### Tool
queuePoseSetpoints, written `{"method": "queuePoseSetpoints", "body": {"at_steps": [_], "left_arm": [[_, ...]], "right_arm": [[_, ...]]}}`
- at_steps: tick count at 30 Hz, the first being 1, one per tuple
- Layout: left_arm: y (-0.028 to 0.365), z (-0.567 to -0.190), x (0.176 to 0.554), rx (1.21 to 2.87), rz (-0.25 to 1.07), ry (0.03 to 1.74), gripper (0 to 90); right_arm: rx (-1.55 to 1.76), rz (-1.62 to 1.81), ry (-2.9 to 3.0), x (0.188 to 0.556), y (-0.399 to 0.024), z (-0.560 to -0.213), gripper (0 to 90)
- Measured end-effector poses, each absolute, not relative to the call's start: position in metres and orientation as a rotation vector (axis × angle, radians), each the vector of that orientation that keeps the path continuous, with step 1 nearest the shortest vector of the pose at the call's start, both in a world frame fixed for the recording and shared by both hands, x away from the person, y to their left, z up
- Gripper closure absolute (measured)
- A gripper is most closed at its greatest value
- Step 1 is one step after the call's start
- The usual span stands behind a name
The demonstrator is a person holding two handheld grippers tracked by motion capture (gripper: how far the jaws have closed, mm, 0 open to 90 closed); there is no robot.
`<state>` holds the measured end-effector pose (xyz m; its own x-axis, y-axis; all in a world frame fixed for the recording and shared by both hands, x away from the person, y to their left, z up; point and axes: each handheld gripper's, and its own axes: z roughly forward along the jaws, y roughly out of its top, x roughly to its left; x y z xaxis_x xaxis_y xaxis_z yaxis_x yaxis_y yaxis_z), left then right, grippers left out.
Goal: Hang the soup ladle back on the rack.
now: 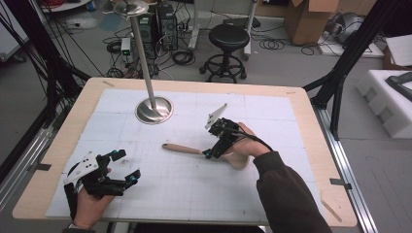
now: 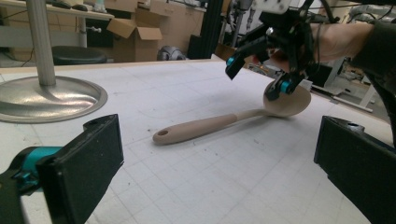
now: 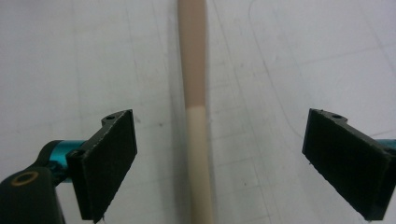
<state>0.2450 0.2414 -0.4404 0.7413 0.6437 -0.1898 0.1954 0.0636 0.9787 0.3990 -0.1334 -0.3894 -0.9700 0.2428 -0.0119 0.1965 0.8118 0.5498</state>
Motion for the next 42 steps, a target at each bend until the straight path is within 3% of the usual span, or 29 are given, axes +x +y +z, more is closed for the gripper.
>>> {"method": "queuePoseSetpoints", "body": {"at_steps": [10, 15, 16, 18, 19, 20, 22, 31, 42], "left_arm": [[0.241, -0.440, 0.245, 1.506, 0.382, 0.712, 1.8], [0.241, -0.440, 0.245, 1.506, 0.382, 0.711, 1.8], [0.241, -0.441, 0.245, 1.504, 0.382, 0.712, 1.8], [0.241, -0.441, 0.245, 1.507, 0.383, 0.712, 1.8], [0.241, -0.441, 0.245, 1.507, 0.383, 0.713, 1.8], [0.241, -0.441, 0.245, 1.507, 0.383, 0.713, 1.8], [0.241, -0.440, 0.245, 1.509, 0.379, 0.708, 1.8], [0.242, -0.440, 0.245, 1.507, 0.378, 0.710, 1.8], [0.242, -0.440, 0.245, 1.505, 0.379, 0.714, 1.8]], "right_arm": [[0.287, 0.707, 2.953, 0.399, -0.128, -0.402, 16.5], [0.255, 0.643, 2.981, 0.399, -0.129, -0.404, 28.8], [0.243, 0.610, 3.000, 0.398, -0.128, -0.405, 35.5], [0.238, 0.607, 3.003, 0.398, -0.128, -0.405, 38.6], [0.225, 0.585, 3.009, 0.396, -0.127, -0.405, 45.8], [0.225, 0.585, 3.009, 0.396, -0.127, -0.405, 45.8], [0.210, 0.558, 3.008, 0.394, -0.127, -0.405, 55.1], [0.193, 0.469, 3.023, 0.392, -0.125, -0.410, 61.8], [0.203, 0.449, 3.060, 0.392, -0.123, -0.412, 76.1]]}}
